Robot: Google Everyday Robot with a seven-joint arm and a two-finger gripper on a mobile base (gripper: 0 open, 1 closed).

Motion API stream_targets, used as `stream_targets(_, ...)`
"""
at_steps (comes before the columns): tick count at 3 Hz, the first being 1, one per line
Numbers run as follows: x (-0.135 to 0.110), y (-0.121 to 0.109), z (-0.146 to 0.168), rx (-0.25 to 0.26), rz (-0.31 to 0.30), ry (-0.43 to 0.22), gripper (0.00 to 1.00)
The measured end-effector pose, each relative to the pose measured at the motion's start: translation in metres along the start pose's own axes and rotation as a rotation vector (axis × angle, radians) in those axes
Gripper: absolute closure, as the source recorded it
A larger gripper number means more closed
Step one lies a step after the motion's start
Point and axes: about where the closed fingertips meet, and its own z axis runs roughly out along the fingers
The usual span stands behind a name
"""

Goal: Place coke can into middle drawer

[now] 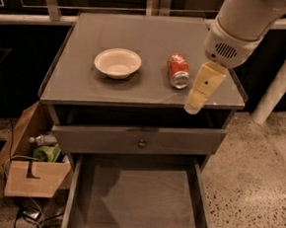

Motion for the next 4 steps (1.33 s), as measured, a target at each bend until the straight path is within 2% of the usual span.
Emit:
stream_targets(1,0.000,0.000,0.000,0.000,0.000,0.000,0.00)
stream_targets(2,-0.013,-0.018,0.009,-0.024,0.073,0.021,0.00)
stream_targets(3,-0.023,-0.046,0.014,0.000,0.135,0.045,0.00)
stream_targets(4,-0.022,-0.069,0.023,0.008,0.197,0.082,0.00)
